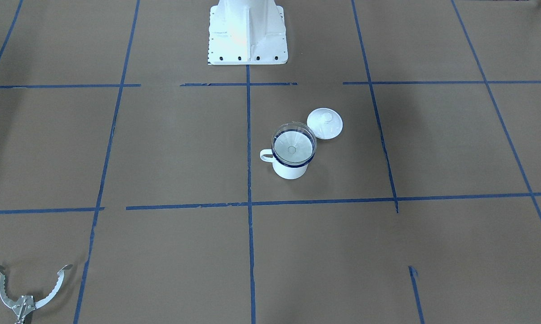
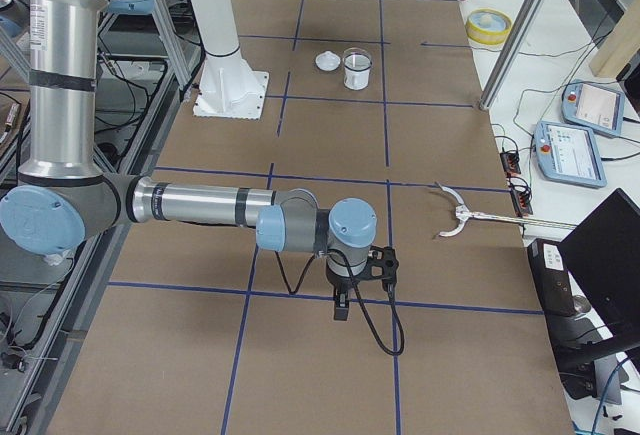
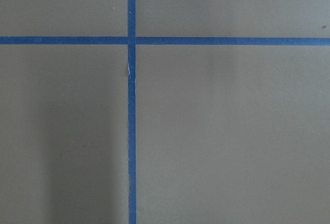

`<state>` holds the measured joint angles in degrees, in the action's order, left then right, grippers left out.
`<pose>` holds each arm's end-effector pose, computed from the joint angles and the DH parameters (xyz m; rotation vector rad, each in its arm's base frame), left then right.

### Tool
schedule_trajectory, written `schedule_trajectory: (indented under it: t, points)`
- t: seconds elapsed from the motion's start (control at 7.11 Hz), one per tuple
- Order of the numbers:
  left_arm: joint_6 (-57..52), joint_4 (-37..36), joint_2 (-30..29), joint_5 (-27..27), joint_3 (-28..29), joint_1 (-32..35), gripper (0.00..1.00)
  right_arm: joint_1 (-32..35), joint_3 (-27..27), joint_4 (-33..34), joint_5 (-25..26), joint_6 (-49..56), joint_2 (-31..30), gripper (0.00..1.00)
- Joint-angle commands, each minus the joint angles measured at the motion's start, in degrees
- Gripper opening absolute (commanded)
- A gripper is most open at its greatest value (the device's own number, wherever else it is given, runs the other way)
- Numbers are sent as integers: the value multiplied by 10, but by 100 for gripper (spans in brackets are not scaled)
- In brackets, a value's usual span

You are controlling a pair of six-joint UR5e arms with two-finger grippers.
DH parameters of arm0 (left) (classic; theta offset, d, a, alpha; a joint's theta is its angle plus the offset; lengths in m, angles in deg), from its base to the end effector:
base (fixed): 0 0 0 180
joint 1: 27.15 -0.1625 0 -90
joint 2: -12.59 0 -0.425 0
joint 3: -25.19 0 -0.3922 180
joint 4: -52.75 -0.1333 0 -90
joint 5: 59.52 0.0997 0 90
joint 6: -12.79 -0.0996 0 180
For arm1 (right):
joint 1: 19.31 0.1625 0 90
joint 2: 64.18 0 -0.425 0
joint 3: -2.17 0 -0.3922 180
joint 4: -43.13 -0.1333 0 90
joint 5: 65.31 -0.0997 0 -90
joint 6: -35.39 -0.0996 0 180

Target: Place funnel on cup

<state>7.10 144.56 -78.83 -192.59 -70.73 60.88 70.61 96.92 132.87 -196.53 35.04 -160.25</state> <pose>-0.0477 -0.5115 0.5932 0.1766 0.7458 0.1871 0.0670 -0.4455 0.6709 -0.0204 -0.7193 0.0112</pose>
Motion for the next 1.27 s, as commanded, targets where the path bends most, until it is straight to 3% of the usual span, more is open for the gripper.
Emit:
schedule_trajectory:
  t: [0.0,0.28,1.13]
  points:
    - [-7,13,39,-10,41,23,100,0,0,0,0,0,0,100]
    - [-6,-85,14,-11,29,41,100,0,0,0,0,0,0,100]
    - [-6,-68,18,-9,34,43,100,0,0,0,0,0,0,100]
